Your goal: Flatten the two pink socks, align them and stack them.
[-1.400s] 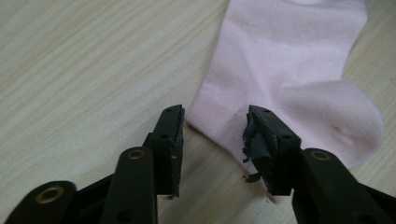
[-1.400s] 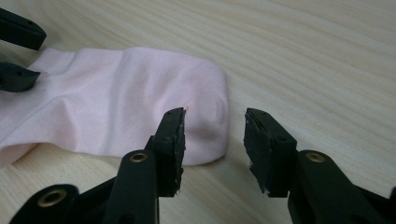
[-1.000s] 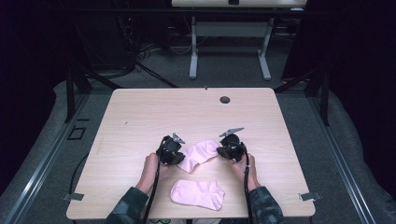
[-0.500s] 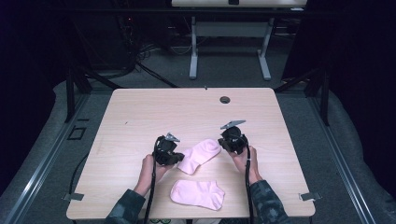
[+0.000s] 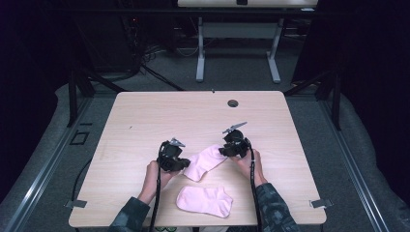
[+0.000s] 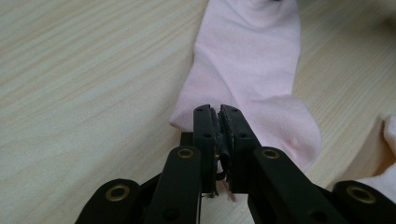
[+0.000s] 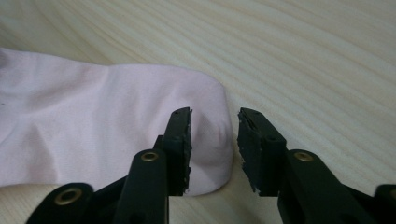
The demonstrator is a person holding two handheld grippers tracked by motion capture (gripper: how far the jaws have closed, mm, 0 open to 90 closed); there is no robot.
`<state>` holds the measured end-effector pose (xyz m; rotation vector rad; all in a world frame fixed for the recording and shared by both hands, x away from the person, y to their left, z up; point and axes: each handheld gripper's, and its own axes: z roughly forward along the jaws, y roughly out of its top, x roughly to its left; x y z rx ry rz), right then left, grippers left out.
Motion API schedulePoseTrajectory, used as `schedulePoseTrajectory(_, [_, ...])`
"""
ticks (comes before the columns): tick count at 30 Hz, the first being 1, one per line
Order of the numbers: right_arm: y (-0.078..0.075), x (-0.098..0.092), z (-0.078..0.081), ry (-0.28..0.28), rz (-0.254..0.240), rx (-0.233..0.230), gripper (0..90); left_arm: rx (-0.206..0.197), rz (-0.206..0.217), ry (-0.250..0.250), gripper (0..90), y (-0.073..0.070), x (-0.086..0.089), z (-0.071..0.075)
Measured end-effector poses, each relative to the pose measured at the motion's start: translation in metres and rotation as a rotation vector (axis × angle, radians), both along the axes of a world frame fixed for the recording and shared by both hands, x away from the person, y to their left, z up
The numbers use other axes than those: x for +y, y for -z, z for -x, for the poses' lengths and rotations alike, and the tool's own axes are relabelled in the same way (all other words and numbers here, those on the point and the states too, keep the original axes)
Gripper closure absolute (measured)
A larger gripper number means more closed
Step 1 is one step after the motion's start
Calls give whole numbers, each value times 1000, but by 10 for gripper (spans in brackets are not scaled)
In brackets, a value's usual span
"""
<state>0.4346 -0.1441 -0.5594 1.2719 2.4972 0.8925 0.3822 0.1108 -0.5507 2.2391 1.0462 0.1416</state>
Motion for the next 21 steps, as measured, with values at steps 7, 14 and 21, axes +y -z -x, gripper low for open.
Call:
schedulePoseTrajectory(7, [6, 0, 2, 8, -13, 5, 854, 10, 11, -4, 854, 2, 0, 1])
schedulePoseTrajectory(14, [-2, 0, 3, 5, -11, -28, 871, 2, 39, 2, 856, -3, 0, 7])
schedulePoseTrajectory(21, [-30, 16, -13, -45, 6, -83, 866, -13, 83, 36, 855, -13, -13, 16])
